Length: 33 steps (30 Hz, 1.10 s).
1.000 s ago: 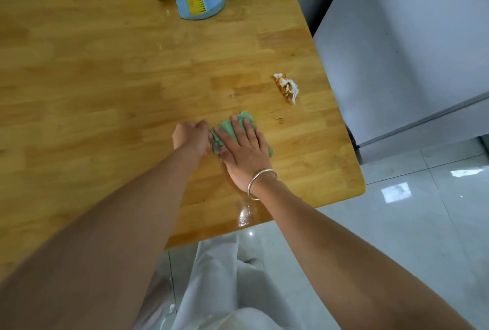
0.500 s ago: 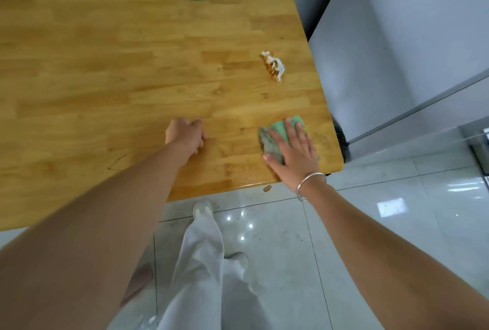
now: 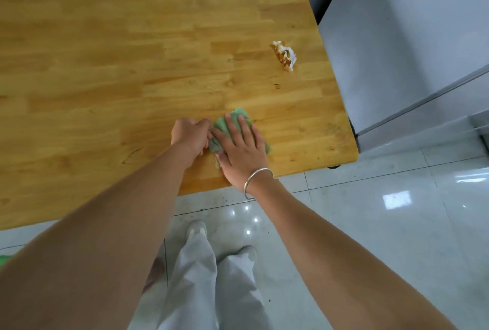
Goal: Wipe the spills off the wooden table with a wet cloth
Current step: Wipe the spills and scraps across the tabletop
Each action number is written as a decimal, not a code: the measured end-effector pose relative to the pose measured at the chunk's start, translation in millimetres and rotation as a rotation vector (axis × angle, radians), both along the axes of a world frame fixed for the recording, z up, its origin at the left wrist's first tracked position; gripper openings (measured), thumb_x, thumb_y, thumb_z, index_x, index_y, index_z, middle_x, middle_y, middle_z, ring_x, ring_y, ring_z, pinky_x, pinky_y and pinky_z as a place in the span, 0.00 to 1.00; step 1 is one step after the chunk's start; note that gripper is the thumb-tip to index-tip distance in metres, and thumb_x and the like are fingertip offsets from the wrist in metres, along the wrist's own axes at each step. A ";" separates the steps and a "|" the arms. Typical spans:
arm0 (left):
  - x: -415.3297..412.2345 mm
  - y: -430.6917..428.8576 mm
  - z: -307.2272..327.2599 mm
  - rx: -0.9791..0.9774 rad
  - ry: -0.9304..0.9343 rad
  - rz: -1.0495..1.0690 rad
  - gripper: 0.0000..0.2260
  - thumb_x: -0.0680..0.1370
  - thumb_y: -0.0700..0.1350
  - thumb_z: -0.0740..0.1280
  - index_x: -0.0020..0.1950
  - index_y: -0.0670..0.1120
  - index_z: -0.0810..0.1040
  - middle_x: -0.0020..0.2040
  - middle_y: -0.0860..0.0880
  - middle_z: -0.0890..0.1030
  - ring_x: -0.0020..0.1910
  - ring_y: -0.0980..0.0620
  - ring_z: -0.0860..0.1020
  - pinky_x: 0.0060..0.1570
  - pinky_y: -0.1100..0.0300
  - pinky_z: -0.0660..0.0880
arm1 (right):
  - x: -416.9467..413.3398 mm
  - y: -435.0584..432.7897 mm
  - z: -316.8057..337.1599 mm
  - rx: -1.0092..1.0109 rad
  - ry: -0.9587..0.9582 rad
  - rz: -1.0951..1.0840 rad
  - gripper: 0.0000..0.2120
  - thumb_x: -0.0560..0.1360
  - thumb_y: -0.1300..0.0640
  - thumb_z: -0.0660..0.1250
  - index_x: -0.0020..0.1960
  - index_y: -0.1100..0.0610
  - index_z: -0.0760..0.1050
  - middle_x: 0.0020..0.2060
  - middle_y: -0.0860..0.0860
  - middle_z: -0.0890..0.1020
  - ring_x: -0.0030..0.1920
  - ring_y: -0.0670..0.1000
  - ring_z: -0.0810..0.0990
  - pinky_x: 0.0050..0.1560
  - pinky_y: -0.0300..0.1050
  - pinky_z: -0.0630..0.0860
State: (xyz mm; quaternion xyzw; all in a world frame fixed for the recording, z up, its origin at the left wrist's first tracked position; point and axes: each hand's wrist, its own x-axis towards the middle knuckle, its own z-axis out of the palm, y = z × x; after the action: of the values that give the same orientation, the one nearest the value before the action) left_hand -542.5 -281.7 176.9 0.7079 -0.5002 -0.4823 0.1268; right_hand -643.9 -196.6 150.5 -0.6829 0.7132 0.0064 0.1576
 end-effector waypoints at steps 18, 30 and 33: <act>-0.7 -0.2 1.1 0.055 0.017 0.008 0.20 0.81 0.51 0.60 0.32 0.43 0.77 0.25 0.48 0.74 0.22 0.50 0.68 0.28 0.62 0.67 | -108.1 -1.2 0.6 0.021 0.030 -0.621 0.26 0.82 0.47 0.45 0.78 0.45 0.42 0.78 0.53 0.39 0.77 0.57 0.37 0.75 0.55 0.36; -17.8 -49.0 9.7 -0.027 -0.032 0.033 0.22 0.82 0.52 0.58 0.32 0.43 0.77 0.25 0.48 0.75 0.21 0.50 0.70 0.26 0.62 0.66 | -54.7 -54.6 2.3 0.020 0.006 0.065 0.25 0.82 0.47 0.47 0.77 0.42 0.44 0.78 0.49 0.41 0.77 0.53 0.37 0.75 0.53 0.36; -15.3 -79.7 11.7 -0.064 -0.038 0.011 0.22 0.82 0.51 0.58 0.31 0.43 0.76 0.26 0.48 0.75 0.22 0.50 0.71 0.29 0.61 0.69 | -54.9 -76.5 3.2 0.021 -0.019 -0.006 0.25 0.82 0.47 0.48 0.77 0.41 0.45 0.78 0.48 0.42 0.77 0.52 0.38 0.75 0.52 0.35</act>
State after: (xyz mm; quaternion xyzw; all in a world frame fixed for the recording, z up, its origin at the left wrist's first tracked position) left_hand -557.8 -361.4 188.6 0.7152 -0.5140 -0.4518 0.1425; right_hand -698.8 -273.2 153.7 -0.6793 0.7135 0.0072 0.1715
